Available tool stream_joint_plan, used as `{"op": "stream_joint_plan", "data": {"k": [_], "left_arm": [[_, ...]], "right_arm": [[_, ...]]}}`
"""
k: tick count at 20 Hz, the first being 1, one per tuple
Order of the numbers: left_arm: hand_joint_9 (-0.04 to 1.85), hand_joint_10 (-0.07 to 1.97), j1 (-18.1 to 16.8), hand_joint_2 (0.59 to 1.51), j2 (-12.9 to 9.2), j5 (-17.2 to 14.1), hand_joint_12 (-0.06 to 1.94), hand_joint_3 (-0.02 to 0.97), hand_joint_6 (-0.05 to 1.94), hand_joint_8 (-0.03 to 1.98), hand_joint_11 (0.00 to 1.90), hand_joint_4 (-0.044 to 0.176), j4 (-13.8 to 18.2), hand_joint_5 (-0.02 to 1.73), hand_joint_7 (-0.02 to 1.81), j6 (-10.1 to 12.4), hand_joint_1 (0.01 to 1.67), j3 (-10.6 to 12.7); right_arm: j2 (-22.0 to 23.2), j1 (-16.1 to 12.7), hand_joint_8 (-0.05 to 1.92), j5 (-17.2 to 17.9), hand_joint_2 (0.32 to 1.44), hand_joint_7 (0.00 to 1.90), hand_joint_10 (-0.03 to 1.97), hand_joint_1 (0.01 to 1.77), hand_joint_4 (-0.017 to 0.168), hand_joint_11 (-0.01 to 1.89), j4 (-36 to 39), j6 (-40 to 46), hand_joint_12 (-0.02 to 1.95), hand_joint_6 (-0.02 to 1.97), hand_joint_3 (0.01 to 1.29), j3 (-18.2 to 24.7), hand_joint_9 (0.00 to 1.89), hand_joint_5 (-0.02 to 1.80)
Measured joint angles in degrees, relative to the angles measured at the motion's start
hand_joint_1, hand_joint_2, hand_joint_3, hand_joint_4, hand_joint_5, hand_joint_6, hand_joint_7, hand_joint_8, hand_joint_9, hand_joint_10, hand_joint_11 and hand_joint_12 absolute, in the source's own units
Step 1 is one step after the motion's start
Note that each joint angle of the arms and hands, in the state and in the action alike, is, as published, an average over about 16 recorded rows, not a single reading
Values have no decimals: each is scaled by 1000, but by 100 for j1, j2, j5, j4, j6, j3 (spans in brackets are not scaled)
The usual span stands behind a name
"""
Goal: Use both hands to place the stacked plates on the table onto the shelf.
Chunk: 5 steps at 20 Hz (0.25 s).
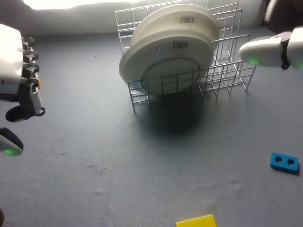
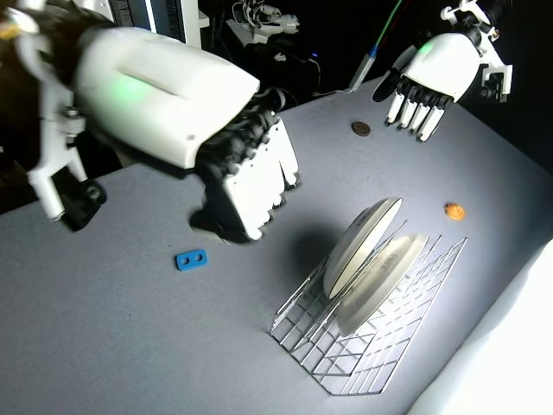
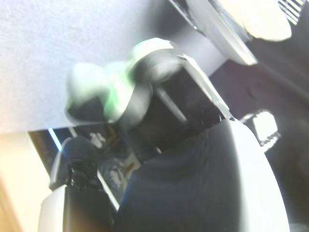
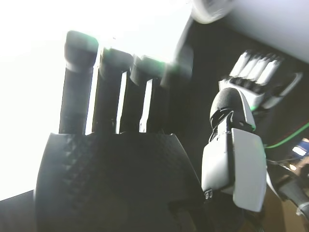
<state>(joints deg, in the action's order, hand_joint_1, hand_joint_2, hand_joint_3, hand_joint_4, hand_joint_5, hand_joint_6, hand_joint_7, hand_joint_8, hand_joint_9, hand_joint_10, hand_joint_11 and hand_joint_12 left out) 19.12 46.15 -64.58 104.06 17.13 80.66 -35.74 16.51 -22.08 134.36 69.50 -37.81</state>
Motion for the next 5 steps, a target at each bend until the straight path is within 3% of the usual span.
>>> {"op": "stream_joint_plan", "data": {"k": [3, 5], "left_arm": [[1304, 1552, -48, 1219, -27, 13, 1784, 15, 970, 1261, 1184, 1, 52, 1066, 1304, -4, 448, -93], [1400, 1736, -76, 1215, -38, 25, 1886, 15, 1085, 1466, 1318, 1, 77, 1119, 1364, 3, 500, -129]], "right_arm": [[22, 39, 1587, 7, 1214, 1352, 1621, 281, 58, 1336, 4, -13, 1896, 1583, 13, 60, 1383, 1205], [16, 71, 1817, 19, 1219, 1440, 1848, 287, 71, 1506, 5, -19, 1914, 1820, 13, 74, 1489, 1290]]}}
